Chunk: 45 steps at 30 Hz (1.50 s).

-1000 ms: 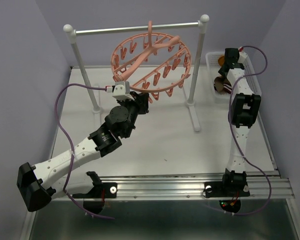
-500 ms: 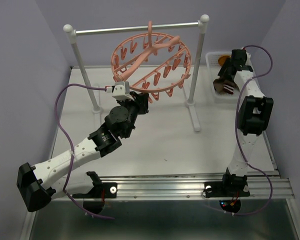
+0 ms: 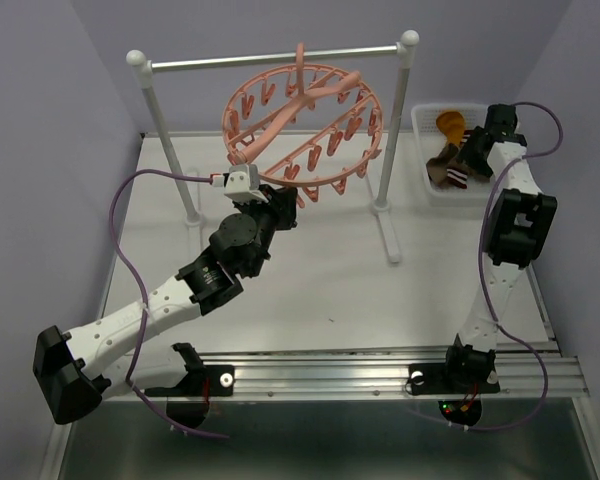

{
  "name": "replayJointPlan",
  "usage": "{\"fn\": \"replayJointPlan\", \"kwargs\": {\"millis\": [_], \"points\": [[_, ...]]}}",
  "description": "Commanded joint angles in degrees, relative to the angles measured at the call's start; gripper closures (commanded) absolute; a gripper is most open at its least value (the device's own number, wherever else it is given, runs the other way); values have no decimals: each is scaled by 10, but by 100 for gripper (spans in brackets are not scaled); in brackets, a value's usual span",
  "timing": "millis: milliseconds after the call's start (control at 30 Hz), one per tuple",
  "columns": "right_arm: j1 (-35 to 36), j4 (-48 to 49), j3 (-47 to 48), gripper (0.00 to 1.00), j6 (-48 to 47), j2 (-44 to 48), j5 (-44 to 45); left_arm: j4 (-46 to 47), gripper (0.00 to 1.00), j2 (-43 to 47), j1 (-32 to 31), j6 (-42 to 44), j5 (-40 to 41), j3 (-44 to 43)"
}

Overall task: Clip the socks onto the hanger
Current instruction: Adjust the sock in the bin, then pick up the sock from the bin.

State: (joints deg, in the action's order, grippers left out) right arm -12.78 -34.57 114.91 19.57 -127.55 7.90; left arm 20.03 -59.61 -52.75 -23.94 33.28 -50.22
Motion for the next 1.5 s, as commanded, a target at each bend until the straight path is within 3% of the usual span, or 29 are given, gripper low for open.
{"fn": "replayJointPlan", "kwargs": {"millis": [0,367,667,700,733,833,933,1000,1033,1100,1467], "points": [[2,-47,79,39,9,-44,-11,25,100,17,4,-5,17,1],[2,-71,117,42,10,-115,52,24,100,17,4,-2,27,-1],[2,-83,145,43,16,-152,20,24,100,20,4,6,35,-1],[2,-84,148,45,17,-158,16,24,100,21,4,6,35,-1],[2,-84,151,56,20,-161,9,23,100,23,4,6,35,-1],[2,-84,151,73,23,-162,3,22,100,26,4,5,35,0],[2,-83,147,84,22,-151,7,22,100,28,4,2,35,3],[2,-81,145,86,23,-142,10,22,100,27,4,2,35,3],[2,-79,141,94,24,-132,10,22,100,27,4,3,35,3],[2,-73,136,99,27,-118,9,22,100,24,4,3,31,2],[2,-16,51,99,33,40,-46,23,100,13,4,4,12,-8]]}}
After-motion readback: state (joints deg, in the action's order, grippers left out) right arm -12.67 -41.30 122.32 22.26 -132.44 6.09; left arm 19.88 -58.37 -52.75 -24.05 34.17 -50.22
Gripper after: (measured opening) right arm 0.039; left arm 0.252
